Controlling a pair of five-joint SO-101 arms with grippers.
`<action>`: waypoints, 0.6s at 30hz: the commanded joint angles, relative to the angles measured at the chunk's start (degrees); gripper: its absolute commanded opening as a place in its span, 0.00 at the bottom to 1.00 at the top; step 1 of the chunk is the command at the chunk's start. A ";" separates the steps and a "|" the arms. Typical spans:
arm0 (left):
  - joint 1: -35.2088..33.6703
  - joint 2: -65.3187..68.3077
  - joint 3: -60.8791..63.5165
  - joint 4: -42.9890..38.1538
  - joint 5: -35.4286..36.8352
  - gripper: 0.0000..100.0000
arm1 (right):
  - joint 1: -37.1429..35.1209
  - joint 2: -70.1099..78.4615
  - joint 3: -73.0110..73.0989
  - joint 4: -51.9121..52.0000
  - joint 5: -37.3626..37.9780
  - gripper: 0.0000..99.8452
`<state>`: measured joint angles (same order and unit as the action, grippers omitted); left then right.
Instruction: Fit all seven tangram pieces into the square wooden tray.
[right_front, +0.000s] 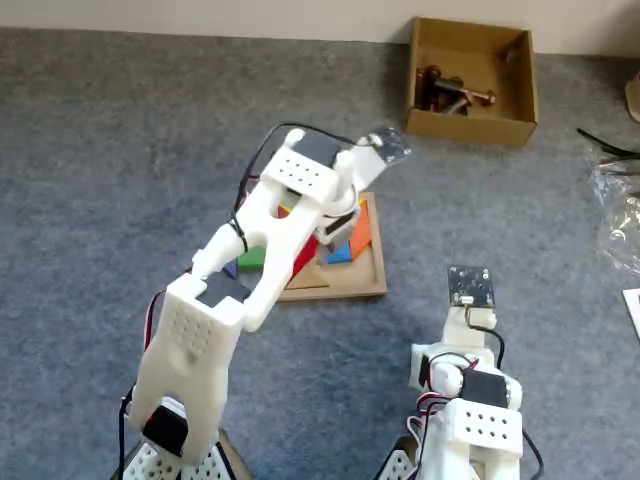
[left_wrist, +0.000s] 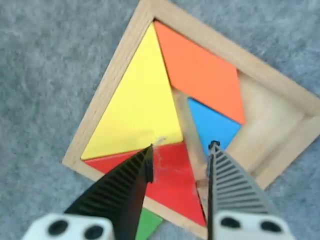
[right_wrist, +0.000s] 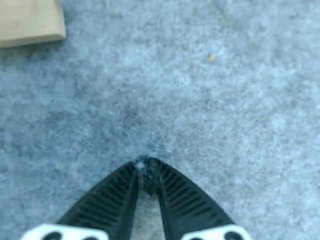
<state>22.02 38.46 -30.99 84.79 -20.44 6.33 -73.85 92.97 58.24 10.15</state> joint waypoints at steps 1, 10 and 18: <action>-0.57 -1.54 -2.86 1.85 0.26 0.17 | 2.24 -0.04 1.80 0.92 -0.18 0.01; -0.13 -1.63 -2.86 1.93 0.35 0.17 | 2.24 -0.04 1.80 0.92 -0.18 0.01; 2.42 -1.54 -2.86 5.54 0.09 0.17 | 2.24 -0.04 1.80 0.92 -0.18 0.01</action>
<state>22.11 38.46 -30.99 89.19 -20.44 6.33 -73.85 92.97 58.24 10.15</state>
